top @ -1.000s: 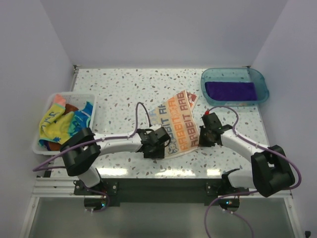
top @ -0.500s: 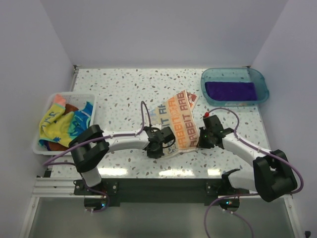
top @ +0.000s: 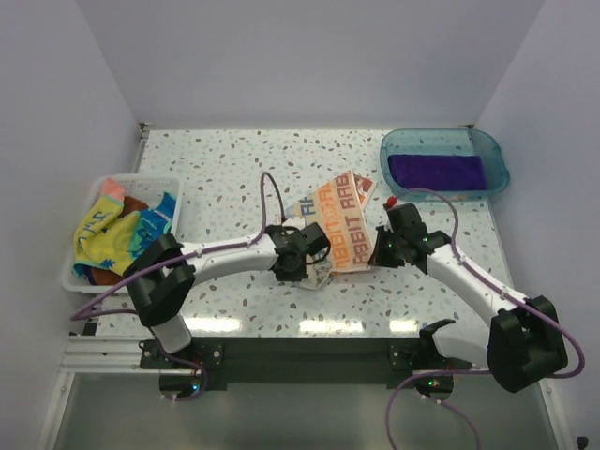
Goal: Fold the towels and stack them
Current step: Flatten out the crumpled towel
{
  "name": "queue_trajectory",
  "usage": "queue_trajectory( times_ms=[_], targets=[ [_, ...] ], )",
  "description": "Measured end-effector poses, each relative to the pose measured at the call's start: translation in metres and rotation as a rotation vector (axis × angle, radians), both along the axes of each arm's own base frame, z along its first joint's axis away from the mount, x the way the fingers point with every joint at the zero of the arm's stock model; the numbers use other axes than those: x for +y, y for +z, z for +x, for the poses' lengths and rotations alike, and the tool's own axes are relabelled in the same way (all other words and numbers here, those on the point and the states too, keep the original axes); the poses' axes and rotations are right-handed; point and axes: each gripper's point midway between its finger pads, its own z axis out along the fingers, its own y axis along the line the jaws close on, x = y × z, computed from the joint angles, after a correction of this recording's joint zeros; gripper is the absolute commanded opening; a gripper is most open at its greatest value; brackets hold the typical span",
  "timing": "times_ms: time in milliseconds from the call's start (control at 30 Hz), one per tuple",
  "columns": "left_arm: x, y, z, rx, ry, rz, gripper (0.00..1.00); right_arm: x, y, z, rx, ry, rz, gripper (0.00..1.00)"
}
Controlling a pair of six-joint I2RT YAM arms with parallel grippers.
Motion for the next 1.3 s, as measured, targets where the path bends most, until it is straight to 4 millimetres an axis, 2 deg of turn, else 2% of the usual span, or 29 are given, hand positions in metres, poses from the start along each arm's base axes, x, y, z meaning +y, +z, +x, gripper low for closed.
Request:
queue_trajectory(
  times_ms=[67, 133, 233, 333, 433, 567, 667, 733, 833, 933, 1100, 1233, 1267, 1300],
  targets=[
    [0.000, 0.027, 0.026, -0.071, 0.015, -0.034, 0.00, 0.006, 0.031, 0.022, -0.069, -0.004, 0.010, 0.00],
    [-0.001, 0.070, 0.063, -0.181, 0.034, -0.097, 0.00, 0.012, 0.068, 0.046, -0.157, -0.006, 0.028, 0.00],
    [0.003, 0.149, 0.114, -0.376, 0.048, -0.179, 0.00, 0.023, 0.140, 0.087, -0.324, -0.011, 0.059, 0.00],
    [0.009, 0.233, 0.148, -0.578, 0.041, -0.237, 0.00, 0.027, 0.203, 0.116, -0.469, -0.020, 0.073, 0.00],
    [0.012, 0.316, 0.162, -0.773, 0.010, -0.286, 0.00, 0.029, 0.262, 0.134, -0.594, -0.024, 0.081, 0.00],
    [0.026, 0.389, 0.156, -0.948, -0.026, -0.332, 0.00, 0.025, 0.337, 0.138, -0.763, -0.013, 0.092, 0.00],
    [0.042, 0.425, 0.141, -1.039, -0.050, -0.363, 0.00, 0.018, 0.386, 0.127, -0.884, 0.000, 0.100, 0.00],
    [0.052, 0.448, 0.127, -1.096, -0.070, -0.403, 0.00, 0.011, 0.415, 0.111, -0.963, 0.010, 0.102, 0.00],
    [0.063, 0.480, 0.099, -1.168, -0.122, -0.498, 0.00, 0.002, 0.443, 0.081, -1.046, 0.028, 0.118, 0.00],
    [0.074, 0.501, 0.071, -1.221, -0.174, -0.575, 0.00, -0.009, 0.466, 0.048, -1.118, 0.049, 0.128, 0.00],
    [0.093, 0.515, 0.042, -1.268, -0.211, -0.643, 0.00, -0.027, 0.498, 0.006, -1.211, 0.052, 0.135, 0.00],
    [0.098, 0.519, 0.033, -1.279, -0.222, -0.662, 0.00, -0.026, 0.504, -0.005, -1.229, 0.078, 0.152, 0.00],
    [0.097, 0.517, 0.034, -1.275, -0.221, -0.656, 0.00, -0.023, 0.501, -0.003, -1.219, 0.091, 0.157, 0.03],
    [0.094, 0.512, 0.038, -1.265, -0.219, -0.646, 0.00, -0.018, 0.493, 0.001, -1.198, 0.102, 0.162, 0.13]
  ],
)
